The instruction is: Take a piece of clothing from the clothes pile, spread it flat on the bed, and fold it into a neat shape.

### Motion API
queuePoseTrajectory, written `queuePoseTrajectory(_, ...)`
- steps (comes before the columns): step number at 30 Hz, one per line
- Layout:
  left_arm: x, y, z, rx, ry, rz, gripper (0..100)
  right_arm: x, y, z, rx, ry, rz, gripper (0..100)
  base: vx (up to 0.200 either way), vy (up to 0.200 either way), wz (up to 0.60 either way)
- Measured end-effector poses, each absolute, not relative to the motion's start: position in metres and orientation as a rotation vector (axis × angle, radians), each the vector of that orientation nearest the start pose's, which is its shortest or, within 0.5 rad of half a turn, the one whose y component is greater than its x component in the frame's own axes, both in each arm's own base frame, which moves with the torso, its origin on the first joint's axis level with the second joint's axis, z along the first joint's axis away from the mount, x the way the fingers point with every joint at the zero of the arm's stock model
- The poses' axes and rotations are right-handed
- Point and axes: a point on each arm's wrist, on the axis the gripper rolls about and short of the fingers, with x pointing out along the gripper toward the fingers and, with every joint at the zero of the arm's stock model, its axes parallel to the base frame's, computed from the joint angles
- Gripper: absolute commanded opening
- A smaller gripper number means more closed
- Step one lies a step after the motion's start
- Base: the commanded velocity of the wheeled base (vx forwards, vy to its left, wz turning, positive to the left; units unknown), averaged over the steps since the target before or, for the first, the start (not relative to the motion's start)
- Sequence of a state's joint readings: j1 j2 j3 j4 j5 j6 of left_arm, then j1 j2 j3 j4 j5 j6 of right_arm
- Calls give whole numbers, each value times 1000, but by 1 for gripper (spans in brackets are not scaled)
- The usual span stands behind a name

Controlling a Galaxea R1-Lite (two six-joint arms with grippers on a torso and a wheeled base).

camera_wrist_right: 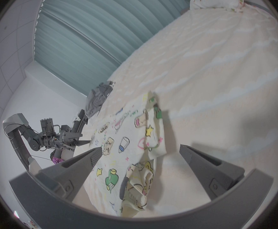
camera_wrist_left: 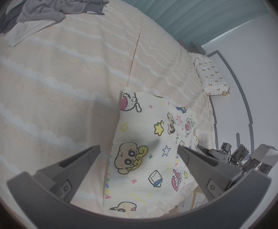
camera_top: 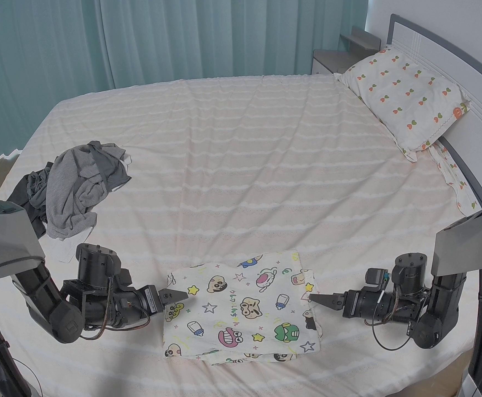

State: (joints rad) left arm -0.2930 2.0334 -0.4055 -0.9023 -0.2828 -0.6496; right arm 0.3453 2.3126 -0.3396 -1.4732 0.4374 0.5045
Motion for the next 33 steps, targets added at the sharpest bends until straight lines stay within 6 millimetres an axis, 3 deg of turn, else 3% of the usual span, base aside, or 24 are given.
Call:
queuePoseTrajectory(14,271,-92,-1,-571,904,-307,100,287,147,-26,455,784,688,100,0,0,0)
queuePoseTrajectory(33,266,-127,-7,-547,932,-399,100,291,164,-32,435,858,707,100,0,0,0)
